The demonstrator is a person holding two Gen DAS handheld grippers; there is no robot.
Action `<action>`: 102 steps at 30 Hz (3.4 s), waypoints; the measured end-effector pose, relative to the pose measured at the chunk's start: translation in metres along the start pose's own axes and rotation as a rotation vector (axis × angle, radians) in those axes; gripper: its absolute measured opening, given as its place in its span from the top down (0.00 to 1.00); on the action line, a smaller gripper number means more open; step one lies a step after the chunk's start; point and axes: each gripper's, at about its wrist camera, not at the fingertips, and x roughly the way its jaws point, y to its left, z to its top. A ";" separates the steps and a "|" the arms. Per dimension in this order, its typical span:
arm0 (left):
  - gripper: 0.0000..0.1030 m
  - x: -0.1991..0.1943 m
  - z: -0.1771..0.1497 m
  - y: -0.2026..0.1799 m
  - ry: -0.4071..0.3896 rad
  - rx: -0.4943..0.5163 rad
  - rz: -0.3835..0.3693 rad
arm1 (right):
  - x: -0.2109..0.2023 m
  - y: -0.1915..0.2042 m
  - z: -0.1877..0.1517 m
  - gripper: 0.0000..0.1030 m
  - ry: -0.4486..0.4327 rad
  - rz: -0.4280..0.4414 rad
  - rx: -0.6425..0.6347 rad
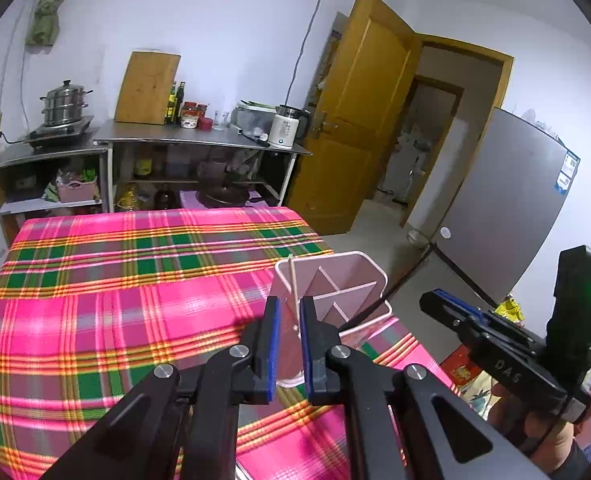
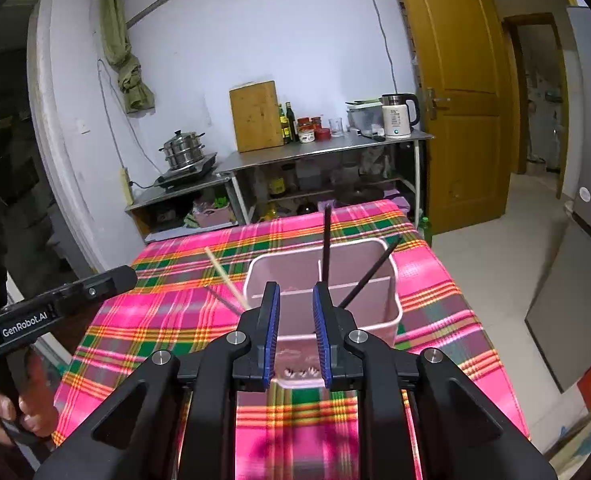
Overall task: Organize utensils
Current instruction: 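Open the left tool into the holder while the right tool releases its chopstick, then move both open tools back down toward the remaining chopsticks, then grasp a black chopstick with the left tool while the right tool grasps a black chopstick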
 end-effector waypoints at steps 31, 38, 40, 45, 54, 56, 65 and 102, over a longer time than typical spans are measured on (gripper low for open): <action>0.92 -0.040 -0.123 0.048 0.135 -0.084 0.113 | -0.011 0.050 -0.094 0.83 0.182 0.130 -0.061; 0.85 -0.031 -0.142 0.069 0.193 -0.151 0.132 | 0.001 0.058 -0.110 0.83 0.233 0.150 -0.071; 0.83 -0.027 -0.146 0.073 0.206 -0.169 0.130 | 0.003 0.059 -0.113 0.83 0.244 0.154 -0.074; 0.81 -0.006 -0.153 0.081 0.238 -0.198 0.134 | 0.012 0.060 -0.119 0.83 0.269 0.158 -0.075; 0.81 0.035 -0.161 0.089 0.284 -0.209 0.197 | 0.023 0.055 -0.127 0.83 0.298 0.161 -0.064; 0.81 0.043 -0.163 0.089 0.300 -0.210 0.208 | 0.025 0.054 -0.127 0.83 0.302 0.160 -0.063; 0.77 0.051 -0.169 0.073 0.253 -0.125 0.294 | 0.030 0.051 -0.128 0.83 0.307 0.162 -0.054; 0.91 0.006 -0.170 0.152 0.242 -0.211 0.329 | 0.097 0.118 -0.128 0.83 0.379 0.289 -0.159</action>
